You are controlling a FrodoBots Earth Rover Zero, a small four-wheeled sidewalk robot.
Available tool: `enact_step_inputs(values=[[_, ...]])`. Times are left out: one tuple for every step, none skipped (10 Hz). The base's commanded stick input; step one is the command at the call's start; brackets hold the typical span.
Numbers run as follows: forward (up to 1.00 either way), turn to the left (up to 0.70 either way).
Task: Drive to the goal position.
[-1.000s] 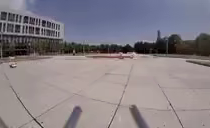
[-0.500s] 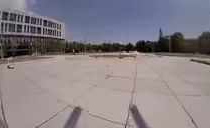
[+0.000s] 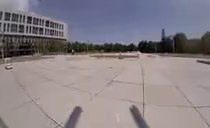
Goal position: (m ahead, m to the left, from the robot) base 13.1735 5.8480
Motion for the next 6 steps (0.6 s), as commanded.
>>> enact_step_inputs(values=[[0.70, 0.01], [0.70, 0.01], [0.70, 0.01], [0.70, 0.01], [0.70, 0.01], [0.70, 0.01]])
